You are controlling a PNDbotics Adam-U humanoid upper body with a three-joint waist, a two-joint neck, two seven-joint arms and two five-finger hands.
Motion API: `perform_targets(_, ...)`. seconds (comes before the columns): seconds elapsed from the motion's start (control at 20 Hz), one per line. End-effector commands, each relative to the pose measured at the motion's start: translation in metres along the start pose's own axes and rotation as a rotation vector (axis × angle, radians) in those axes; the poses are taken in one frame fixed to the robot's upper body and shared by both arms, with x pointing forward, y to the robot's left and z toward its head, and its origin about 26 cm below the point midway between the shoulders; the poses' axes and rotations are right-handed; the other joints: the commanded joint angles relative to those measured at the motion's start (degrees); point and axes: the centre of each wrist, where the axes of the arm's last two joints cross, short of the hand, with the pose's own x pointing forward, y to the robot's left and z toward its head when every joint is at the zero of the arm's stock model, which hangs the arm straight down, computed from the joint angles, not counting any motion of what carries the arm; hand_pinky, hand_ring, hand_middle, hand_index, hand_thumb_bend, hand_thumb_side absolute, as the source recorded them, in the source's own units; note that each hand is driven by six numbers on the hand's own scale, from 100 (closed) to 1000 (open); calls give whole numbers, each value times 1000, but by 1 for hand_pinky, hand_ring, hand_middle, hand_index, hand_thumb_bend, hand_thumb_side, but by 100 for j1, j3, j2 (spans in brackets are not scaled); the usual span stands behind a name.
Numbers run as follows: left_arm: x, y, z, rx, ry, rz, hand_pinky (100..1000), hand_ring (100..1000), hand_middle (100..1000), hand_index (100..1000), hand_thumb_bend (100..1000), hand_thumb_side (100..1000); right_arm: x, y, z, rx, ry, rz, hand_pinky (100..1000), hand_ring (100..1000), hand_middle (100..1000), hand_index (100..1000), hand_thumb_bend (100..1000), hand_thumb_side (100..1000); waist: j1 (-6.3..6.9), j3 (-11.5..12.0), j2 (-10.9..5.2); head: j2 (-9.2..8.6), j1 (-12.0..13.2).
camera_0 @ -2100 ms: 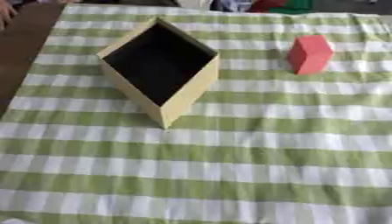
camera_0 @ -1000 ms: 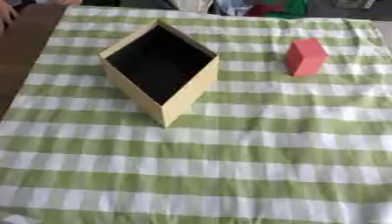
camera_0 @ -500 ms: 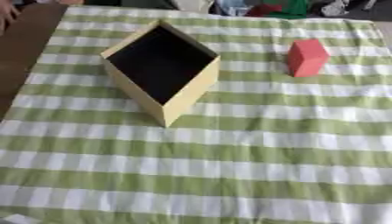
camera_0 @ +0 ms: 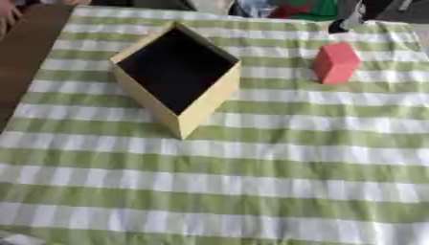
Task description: Pick up objects on the table and place them in the box.
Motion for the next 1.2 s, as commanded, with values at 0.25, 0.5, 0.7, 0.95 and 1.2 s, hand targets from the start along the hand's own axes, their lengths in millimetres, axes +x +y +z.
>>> perform_targets(0.25,6,2,-5,-13,-31,-10,1000,497,517,768,100,138,-10,-9,8,-5,24,23,1000,1000,965,1000,478,189,8,-9,-91,-35,11)
perform_targets(0.5,6,2,-5,-11,-30,-8,1000,497,517,768,100,137,-16,5,2,45,12,30,1000,1000,979,1000,502,306,-2,-3,-82,-42,20)
perform_targets(0.7,6,2,-5,-10,-31,-8,1000,497,517,768,100,138,-26,20,-1,99,27,35,1000,1000,982,1000,520,271,-4,4,-70,-60,23)
perform_targets(0.95,6,2,-5,-11,-32,-6,1000,496,517,768,100,137,-34,32,-4,139,36,30,1000,1000,975,1000,528,230,9,22,-32,-69,0)
perform_targets(1.2,5,1,-4,-12,-31,-6,1000,495,517,768,100,136,-38,39,-4,157,41,30,1000,1000,970,1000,537,218,17,34,20,-78,-54)
